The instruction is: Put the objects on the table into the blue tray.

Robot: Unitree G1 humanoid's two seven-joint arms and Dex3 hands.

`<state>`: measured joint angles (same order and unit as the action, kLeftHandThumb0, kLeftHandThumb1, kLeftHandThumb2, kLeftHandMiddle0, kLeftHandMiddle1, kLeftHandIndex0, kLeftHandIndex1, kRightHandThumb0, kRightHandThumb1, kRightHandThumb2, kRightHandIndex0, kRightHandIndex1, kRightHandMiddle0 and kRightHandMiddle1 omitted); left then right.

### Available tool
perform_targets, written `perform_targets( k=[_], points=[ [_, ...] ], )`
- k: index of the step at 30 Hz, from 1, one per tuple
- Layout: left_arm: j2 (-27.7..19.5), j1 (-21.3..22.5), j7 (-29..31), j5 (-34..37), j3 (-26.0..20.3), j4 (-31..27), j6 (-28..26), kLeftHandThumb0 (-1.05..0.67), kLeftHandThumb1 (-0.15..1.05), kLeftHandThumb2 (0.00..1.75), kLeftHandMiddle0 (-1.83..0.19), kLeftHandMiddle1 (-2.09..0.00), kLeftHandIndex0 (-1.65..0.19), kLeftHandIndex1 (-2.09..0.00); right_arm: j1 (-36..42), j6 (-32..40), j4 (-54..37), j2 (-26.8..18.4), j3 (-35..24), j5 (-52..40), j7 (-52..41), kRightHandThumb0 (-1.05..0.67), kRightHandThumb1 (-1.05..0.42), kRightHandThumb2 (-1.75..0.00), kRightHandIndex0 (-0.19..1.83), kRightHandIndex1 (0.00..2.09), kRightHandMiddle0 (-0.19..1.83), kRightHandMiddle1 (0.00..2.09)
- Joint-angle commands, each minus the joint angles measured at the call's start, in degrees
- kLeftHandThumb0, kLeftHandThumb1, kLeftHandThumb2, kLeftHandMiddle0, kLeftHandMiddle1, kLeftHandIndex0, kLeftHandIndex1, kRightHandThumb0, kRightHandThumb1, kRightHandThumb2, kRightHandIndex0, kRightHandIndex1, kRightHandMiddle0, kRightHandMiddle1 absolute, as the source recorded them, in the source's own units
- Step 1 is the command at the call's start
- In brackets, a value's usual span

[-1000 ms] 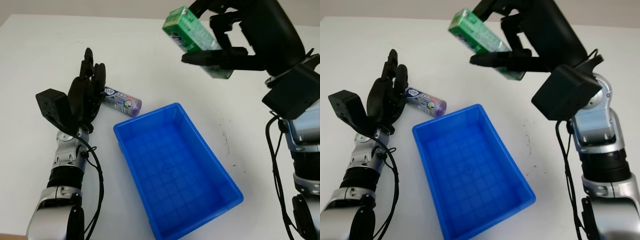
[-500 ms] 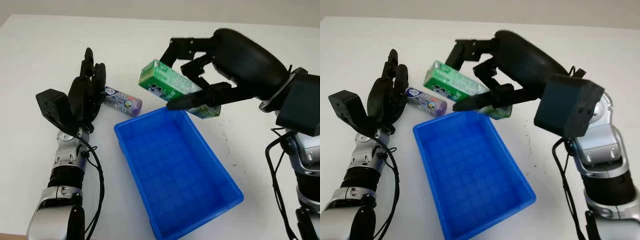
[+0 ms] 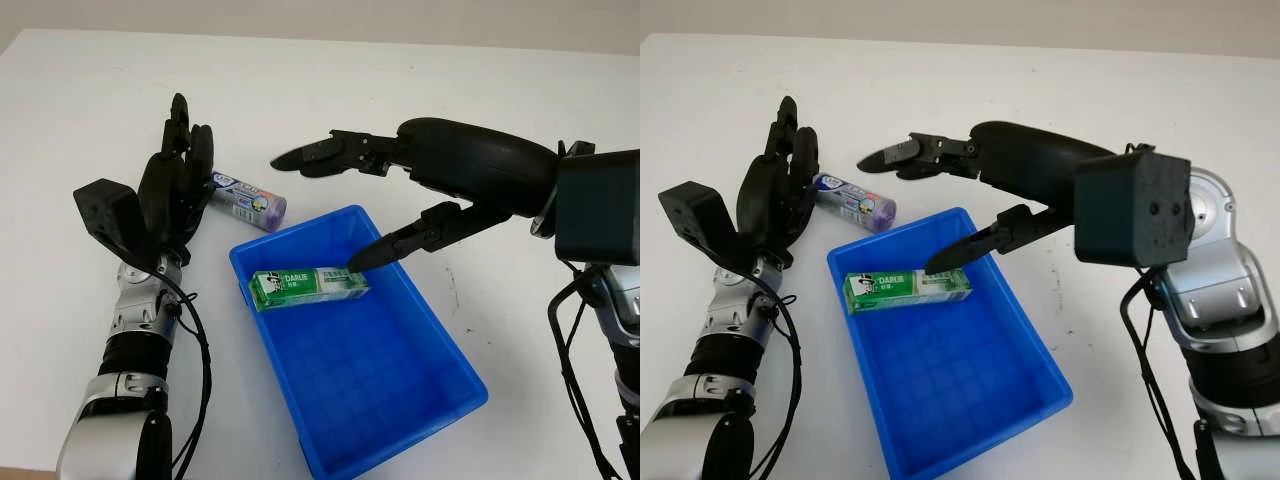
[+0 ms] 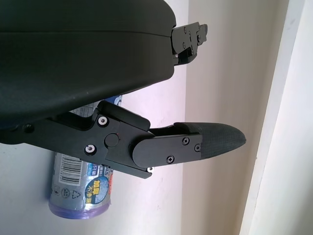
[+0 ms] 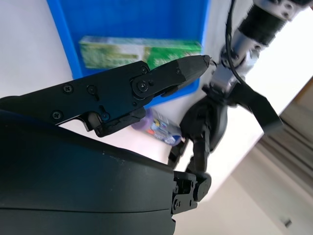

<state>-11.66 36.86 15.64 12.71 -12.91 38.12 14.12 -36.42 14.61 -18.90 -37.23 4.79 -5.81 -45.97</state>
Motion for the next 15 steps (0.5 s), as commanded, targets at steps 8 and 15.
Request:
perform_targets(
  k=[8, 15],
  points=[
    [0.31, -0.24, -0.34, 0.05, 0.15, -0.75, 0.08, -0.75, 1.05, 0.51, 0.19, 0.00, 0.19, 0.00, 0.51, -8.31, 11.85, 5.48, -7.37, 5.71, 18.32, -0.60, -1.05, -0.31, 0.01, 0.12, -0.13, 0.46],
    [-0.26, -0.32, -0.21, -0.36, 0.16, -0.59, 0.36, -0.74, 1.05, 0.52, 0.19, 0.00, 0.19, 0.00, 1.47, -5.33, 25.23, 6.47, -11.51, 8.28, 27.93, -0.66, -1.05, -0.61, -0.07, 0.06, -0.19, 0.31]
  ],
)
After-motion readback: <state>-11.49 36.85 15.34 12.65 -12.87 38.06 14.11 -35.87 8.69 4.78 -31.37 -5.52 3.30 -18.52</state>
